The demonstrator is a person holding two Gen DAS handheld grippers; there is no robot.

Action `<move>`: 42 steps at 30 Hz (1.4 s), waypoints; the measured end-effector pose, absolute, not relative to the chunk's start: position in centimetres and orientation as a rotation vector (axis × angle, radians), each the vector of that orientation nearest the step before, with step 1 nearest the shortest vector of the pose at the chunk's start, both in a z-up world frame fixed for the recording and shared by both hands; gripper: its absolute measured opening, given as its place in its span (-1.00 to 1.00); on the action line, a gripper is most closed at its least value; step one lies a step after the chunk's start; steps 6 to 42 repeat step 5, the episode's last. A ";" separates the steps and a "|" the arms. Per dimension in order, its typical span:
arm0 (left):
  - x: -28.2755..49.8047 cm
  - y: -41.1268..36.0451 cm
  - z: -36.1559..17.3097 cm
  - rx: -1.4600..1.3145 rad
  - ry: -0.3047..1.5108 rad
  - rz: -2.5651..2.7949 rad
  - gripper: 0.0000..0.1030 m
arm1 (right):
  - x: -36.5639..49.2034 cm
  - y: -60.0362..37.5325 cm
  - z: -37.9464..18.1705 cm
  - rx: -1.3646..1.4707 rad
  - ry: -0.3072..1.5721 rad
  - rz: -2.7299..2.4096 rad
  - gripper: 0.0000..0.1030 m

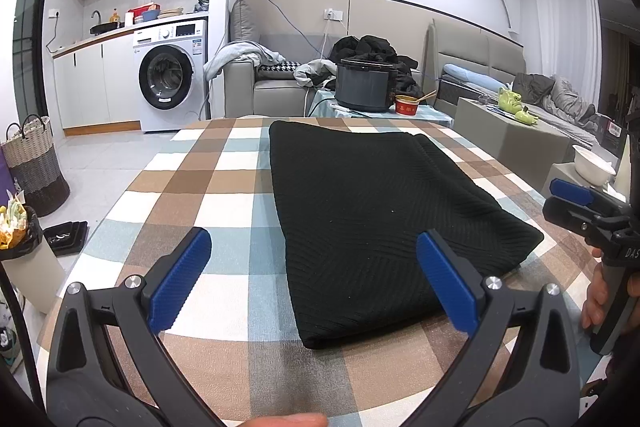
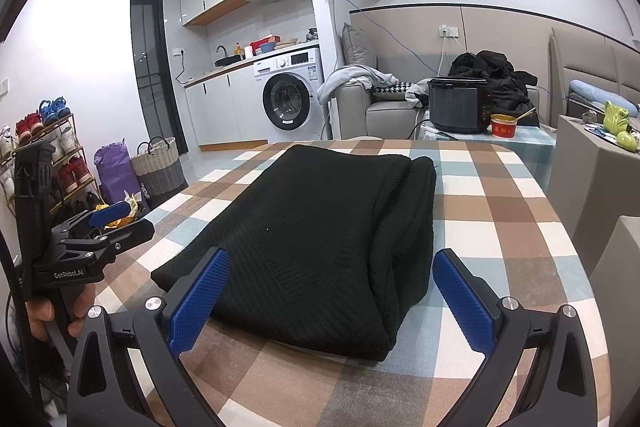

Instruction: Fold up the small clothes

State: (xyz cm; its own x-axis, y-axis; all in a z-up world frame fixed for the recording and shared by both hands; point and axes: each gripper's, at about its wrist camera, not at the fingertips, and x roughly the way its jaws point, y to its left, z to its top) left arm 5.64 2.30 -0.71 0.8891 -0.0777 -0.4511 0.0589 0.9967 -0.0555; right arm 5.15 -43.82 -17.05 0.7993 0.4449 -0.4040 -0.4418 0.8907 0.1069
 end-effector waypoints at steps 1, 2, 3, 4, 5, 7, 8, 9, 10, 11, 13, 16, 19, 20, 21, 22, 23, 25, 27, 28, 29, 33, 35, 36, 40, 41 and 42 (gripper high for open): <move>5.6 2.3 -0.7 -0.041 0.471 -0.073 0.98 | 5.1 -43.8 -17.0 0.008 0.434 0.476 1.00; 5.6 2.3 -0.7 -0.041 0.470 -0.073 0.98 | 5.1 -43.8 -17.0 0.008 0.434 0.476 1.00; 5.6 2.3 -0.7 -0.041 0.469 -0.073 0.98 | 5.1 -43.8 -17.0 0.008 0.434 0.475 1.00; 5.6 2.3 -0.7 -0.041 0.469 -0.071 0.98 | 5.1 -43.8 -17.0 0.008 0.435 0.476 1.00; 5.6 2.3 -0.7 -0.040 0.470 -0.072 0.98 | 5.1 -43.8 -17.0 0.008 0.435 0.476 1.00; 5.6 2.3 -0.7 -0.040 0.470 -0.072 0.98 | 5.1 -43.8 -17.0 0.008 0.435 0.476 1.00; 5.6 2.3 -0.7 -0.040 0.470 -0.072 0.98 | 5.1 -43.8 -17.0 0.008 0.435 0.476 1.00; 5.6 2.3 -0.7 -0.040 0.470 -0.072 0.98 | 5.1 -43.8 -17.0 0.008 0.435 0.476 1.00; 5.6 2.3 -0.7 -0.040 0.470 -0.072 0.98 | 5.1 -43.8 -17.0 0.008 0.435 0.476 1.00; 5.6 2.3 -0.7 -0.040 0.470 -0.072 0.98 | 5.1 -43.8 -17.0 0.008 0.435 0.476 1.00; 5.6 2.3 -0.7 -0.040 0.470 -0.072 0.98 | 5.1 -43.8 -17.0 0.008 0.435 0.476 1.00; 5.6 2.3 -0.7 -0.040 0.470 -0.072 0.98 | 5.1 -43.8 -17.0 0.008 0.435 0.476 1.00; 5.6 2.3 -0.7 -0.040 0.470 -0.072 0.98 | 5.1 -43.8 -17.0 0.008 0.435 0.476 1.00; 5.6 2.3 -0.7 -0.040 0.470 -0.072 0.98 | 5.1 -43.8 -17.0 0.008 0.435 0.476 1.00; 5.6 2.3 -0.7 -0.040 0.470 -0.072 0.98 | 5.1 -43.8 -17.0 0.008 0.435 0.476 1.00; 5.6 2.3 -0.7 -0.040 0.470 -0.072 0.98 | 5.1 -43.8 -17.0 0.008 0.435 0.476 1.00; 5.6 2.3 -0.7 -0.040 0.470 -0.072 0.98 | 5.1 -43.8 -17.0 0.008 0.435 0.476 1.00; 5.6 2.3 -0.7 -0.040 0.470 -0.072 0.98 | 5.1 -43.8 -17.0 0.008 0.435 0.476 1.00; 5.6 2.3 -0.7 -0.040 0.470 -0.072 0.98 | 5.1 -43.8 -17.0 0.008 0.435 0.476 1.00; 5.6 2.3 -0.7 -0.040 0.470 -0.072 0.98 | 5.1 -43.8 -17.0 0.008 0.435 0.476 1.00; 5.6 2.3 -0.7 -0.040 0.470 -0.072 0.98 | 5.1 -43.8 -17.0 0.008 0.435 0.476 1.00; 5.6 2.3 -0.7 -0.040 0.470 -0.072 0.98 | 5.1 -43.8 -17.0 0.008 0.435 0.476 1.00; 5.6 2.3 -0.7 -0.040 0.470 -0.072 0.98 | 5.1 -43.8 -17.0 0.008 0.435 0.476 1.00; 5.6 2.3 -0.7 -0.040 0.470 -0.072 0.98 | 5.1 -43.8 -17.0 0.008 0.435 0.476 1.00; 5.6 2.3 -0.7 -0.040 0.470 -0.072 0.98 | 5.1 -43.8 -17.0 0.008 0.435 0.476 1.00; 5.6 2.3 -0.7 -0.040 0.470 -0.072 0.98 | 5.1 -43.8 -17.0 0.008 0.435 0.476 1.00; 5.6 2.3 -0.7 -0.040 0.470 -0.072 0.98 | 5.1 -43.8 -17.0 0.008 0.435 0.476 1.00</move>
